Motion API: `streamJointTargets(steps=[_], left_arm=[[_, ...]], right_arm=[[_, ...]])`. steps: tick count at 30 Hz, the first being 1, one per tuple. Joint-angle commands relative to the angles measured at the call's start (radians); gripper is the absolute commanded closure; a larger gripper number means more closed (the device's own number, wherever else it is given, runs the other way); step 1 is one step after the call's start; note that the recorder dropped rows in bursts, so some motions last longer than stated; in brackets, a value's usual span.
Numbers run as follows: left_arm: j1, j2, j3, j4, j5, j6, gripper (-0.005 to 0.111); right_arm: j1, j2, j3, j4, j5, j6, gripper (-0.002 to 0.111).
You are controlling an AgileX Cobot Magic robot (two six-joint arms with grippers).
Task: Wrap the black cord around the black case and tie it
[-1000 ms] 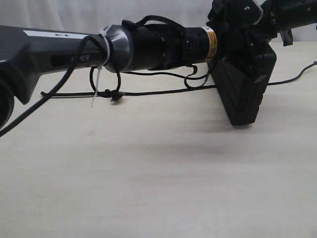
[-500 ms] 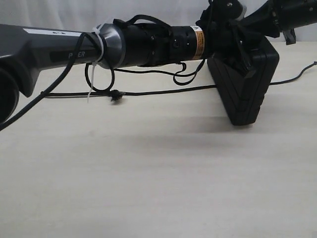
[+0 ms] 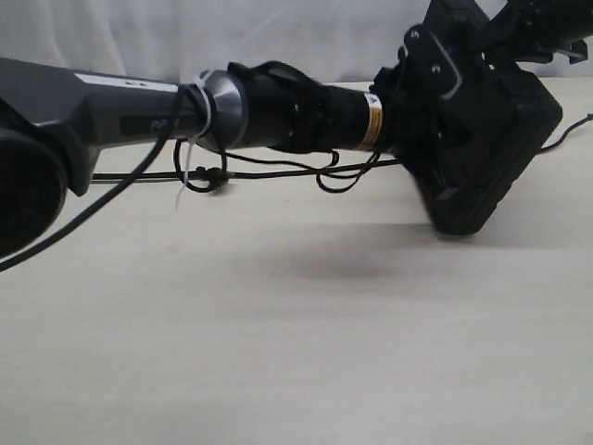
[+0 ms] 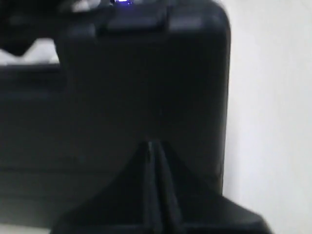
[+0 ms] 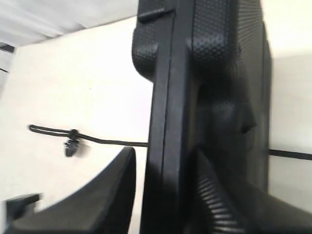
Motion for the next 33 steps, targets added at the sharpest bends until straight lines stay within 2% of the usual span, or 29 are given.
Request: streamJointTargets(steps=[1,7,13,19,24,33], left_arm=[[-0.003,0.006,0.005,0.017,0.009,-0.011,0.107],[-0.003,0.006,0.005,0.019,-0.017,-0.026,0.107],[-0.003,0.006,0.005,0.021,-0.044,-0.033,0.107],[-0.003,0.006,0.005,0.065,-0.051,-0.072,0.107],[-0.003,0.006,0.005,0.167,-0.051,-0.15,0.107],[0.006,-0.012,0.005,0.328,-0.123,-0.317,0.107]], right_arm=[[0.02,-0.016,-0.024,-0.06,-0.002,0.007,0.072],[0.084,-0.031,-0.054,-0.168,-0.047,0.055,0.074],[0.174,-0.033,-0.125,-0.482,-0.034,0.214,0.076],[0.246,-0.033,-0.127,-0.65,-0.044,0.271,0.088],[0.265,-0.033,-0.129,-0.682,-0.044,0.31,0.104],[0.265,-0.033,-0.129,-0.731,-0.006,0.427,0.104]])
